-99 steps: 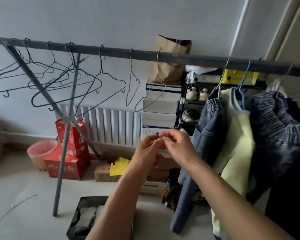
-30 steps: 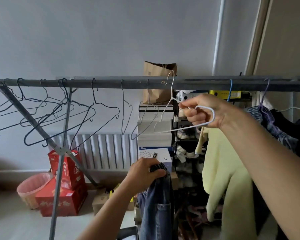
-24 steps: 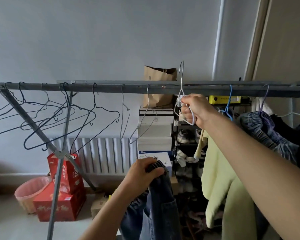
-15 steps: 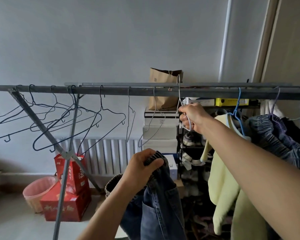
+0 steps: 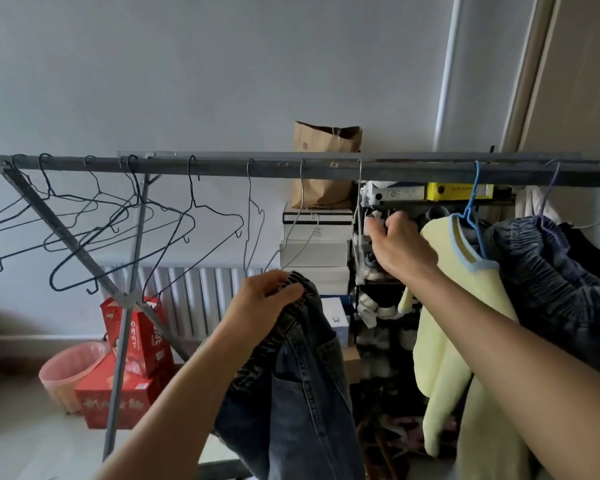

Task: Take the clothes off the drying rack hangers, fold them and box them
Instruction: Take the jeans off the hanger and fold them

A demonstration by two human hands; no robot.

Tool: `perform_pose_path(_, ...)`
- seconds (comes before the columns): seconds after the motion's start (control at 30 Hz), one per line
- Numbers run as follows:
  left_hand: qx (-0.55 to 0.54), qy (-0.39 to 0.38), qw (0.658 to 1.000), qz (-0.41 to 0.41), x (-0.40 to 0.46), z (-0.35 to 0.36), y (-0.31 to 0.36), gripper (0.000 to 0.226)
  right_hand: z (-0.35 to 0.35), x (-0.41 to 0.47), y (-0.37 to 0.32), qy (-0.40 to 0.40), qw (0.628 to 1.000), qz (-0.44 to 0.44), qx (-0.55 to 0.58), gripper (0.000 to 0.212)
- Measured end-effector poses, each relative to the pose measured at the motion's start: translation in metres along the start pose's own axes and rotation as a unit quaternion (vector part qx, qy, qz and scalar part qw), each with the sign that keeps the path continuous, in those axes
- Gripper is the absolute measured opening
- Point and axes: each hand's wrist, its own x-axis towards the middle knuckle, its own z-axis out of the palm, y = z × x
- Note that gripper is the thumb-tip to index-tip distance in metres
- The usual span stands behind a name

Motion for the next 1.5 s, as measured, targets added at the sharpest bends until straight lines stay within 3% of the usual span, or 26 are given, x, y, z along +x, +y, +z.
perform_pose_path(0.07,-0.016,0.002,1.0,-0.021,0.002,-0.003,0.002,0.005,-0.008,-0.023,-0.008,0.101,0.984,-0.145,0.02,0.034)
perform_pose_path(0.1,-0.023,0.002,0.999,-0.03,0.002,-0.004,0.004,0.005,-0.011,-0.035,-0.013,0.107,0.968,-0.22,0.052,0.026)
perform_pose_path(0.17,-0.038,0.0,0.999,-0.038,0.001,-0.006,0.009,0.007,-0.009,-0.056,-0.023,0.01,0.945,-0.306,0.111,0.021)
perform_pose_path(0.27,-0.03,-0.003,0.999,-0.026,-0.002,-0.007,0.014,0.008,-0.005,-0.081,-0.039,-0.214,0.934,-0.269,0.101,0.057)
perform_pose_path(0.33,-0.02,0.009,0.999,-0.028,-0.003,-0.009,0.015,0.007,0.0,-0.088,-0.044,-0.261,0.932,-0.245,0.057,0.078)
perform_pose_path(0.4,-0.019,0.016,0.999,-0.036,-0.005,-0.012,0.013,0.005,0.005,-0.095,-0.046,-0.235,0.939,-0.246,0.046,0.083)
perform_pose_path(0.5,-0.008,0.015,0.999,-0.035,-0.007,-0.015,0.014,0.006,0.013,-0.105,-0.046,-0.155,0.939,-0.305,0.029,0.061)
perform_pose_path(0.57,-0.001,0.008,0.999,-0.035,-0.009,-0.017,0.018,0.011,0.015,-0.11,-0.043,-0.096,0.919,-0.378,0.054,0.039)
perform_pose_path(0.63,-0.012,-0.004,0.999,-0.043,-0.01,-0.02,0.022,0.018,0.012,-0.113,-0.042,-0.075,0.876,-0.473,0.057,0.018)
perform_pose_path(0.7,-0.042,-0.019,0.997,-0.064,-0.01,-0.021,0.024,0.019,0.009,-0.115,-0.042,-0.076,0.836,-0.541,-0.051,0.021)
perform_pose_path(0.8,-0.042,-0.028,0.996,-0.078,-0.008,-0.019,0.025,0.008,0.004,-0.117,-0.048,-0.065,0.797,-0.552,-0.237,0.038)
perform_pose_path(0.93,-0.038,-0.016,0.996,-0.081,-0.008,-0.013,0.02,0.011,-0.003,-0.116,-0.063,-0.051,0.759,-0.556,-0.334,0.026)
perform_pose_path(1.13,-0.028,-0.005,0.996,-0.079,-0.007,-0.008,0.026,0.014,-0.007,-0.112,-0.06,-0.074,0.749,-0.549,-0.362,0.042)
perform_pose_path(1.23,0.028,0.001,0.998,-0.047,-0.009,-0.005,0.03,0.018,-0.005,-0.108,-0.056,-0.082,0.77,-0.538,-0.332,0.033)
perform_pose_path(1.27,0.047,-0.014,0.998,-0.035,-0.011,-0.006,0.029,0.023,-0.009,-0.103,-0.053,-0.093,0.784,-0.527,-0.315,0.031)
perform_pose_path(1.33,0.083,-0.086,0.992,-0.031,-0.016,-0.017,0.018,0.055,-0.019,-0.087,-0.044,-0.126,0.812,-0.493,-0.286,0.023)
perform_pose_path(1.4,0.196,-0.178,0.964,-0.04,-0.026,-0.033,-0.001,0.089,-0.034,-0.071,-0.031,-0.161,0.835,-0.461,-0.255,0.013)
perform_pose_path(1.43,0.3,-0.203,0.932,-0.023,-0.029,-0.041,-0.012,0.098,-0.043,-0.064,-0.025,-0.171,0.848,-0.442,-0.238,0.017)
perform_pose_path(1.5,0.46,-0.186,0.868,0.037,-0.032,-0.058,-0.028,0.096,-0.058,-0.054,-0.014,-0.194,0.866,-0.412,-0.205,0.03)
